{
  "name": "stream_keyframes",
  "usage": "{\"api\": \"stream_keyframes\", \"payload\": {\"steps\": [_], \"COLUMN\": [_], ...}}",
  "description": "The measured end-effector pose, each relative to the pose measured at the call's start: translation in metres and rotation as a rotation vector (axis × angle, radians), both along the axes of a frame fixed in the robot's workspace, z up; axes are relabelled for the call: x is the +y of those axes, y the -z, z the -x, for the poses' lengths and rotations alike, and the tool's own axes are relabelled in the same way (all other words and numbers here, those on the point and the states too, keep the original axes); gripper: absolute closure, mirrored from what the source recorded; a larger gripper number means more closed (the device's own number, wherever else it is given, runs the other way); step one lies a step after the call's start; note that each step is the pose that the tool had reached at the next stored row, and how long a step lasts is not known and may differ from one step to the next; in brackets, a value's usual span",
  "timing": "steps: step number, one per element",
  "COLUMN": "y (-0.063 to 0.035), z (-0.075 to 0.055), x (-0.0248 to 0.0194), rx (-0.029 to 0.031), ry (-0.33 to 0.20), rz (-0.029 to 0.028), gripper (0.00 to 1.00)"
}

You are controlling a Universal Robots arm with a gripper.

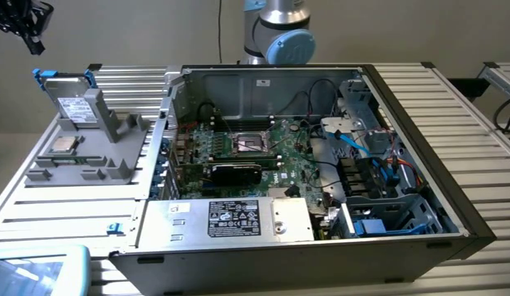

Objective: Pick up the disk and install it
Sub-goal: 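Pick up the disk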

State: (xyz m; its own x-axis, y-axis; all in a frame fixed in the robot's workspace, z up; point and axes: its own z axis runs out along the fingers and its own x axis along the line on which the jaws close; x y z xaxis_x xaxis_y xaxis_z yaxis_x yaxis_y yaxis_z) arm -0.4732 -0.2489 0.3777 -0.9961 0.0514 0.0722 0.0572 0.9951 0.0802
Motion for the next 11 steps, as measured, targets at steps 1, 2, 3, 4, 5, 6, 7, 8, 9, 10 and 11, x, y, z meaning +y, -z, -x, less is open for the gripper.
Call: {"api": "stream_keyframes", "payload": {"steps": [1, 2, 3, 4, 5, 6, 7, 8, 9, 10, 11], "y": [0.0000, 0.0000, 0.0002, 0.0001, 0.0001, 0.0000, 0.0001, 0.0001, 0.0001, 0.0001, 0.0001], "z": [0.0000, 0.0000, 0.0000, 0.0000, 0.0000, 0.0000, 0.0000, 0.0000, 0.0000, 0.0000, 0.0001], "x": [0.0000, 0.0001, 0.0001, 0.0001, 0.0001, 0.0002, 0.0001, 0.0001, 0.0002, 0.0002, 0.0002], "rx": [0.0000, -0.0001, -0.0006, -0.0005, -0.0003, -0.0003, -0.0003, -0.0004, -0.0006, -0.0012, -0.0024], "ry": [0.000, -0.001, -0.015, -0.034, -0.050, -0.069, -0.088, -0.106, -0.123, -0.143, -0.160], "rz": [0.0000, 0.0000, 0.0000, 0.0000, 0.0000, 0.0000, 0.0001, 0.0000, 0.0000, 0.0001, 0.0002], "gripper": [0.89, 0.89, 0.89, 0.89, 0.89, 0.89, 0.89, 0.89, 0.89, 0.89, 0.89]}}
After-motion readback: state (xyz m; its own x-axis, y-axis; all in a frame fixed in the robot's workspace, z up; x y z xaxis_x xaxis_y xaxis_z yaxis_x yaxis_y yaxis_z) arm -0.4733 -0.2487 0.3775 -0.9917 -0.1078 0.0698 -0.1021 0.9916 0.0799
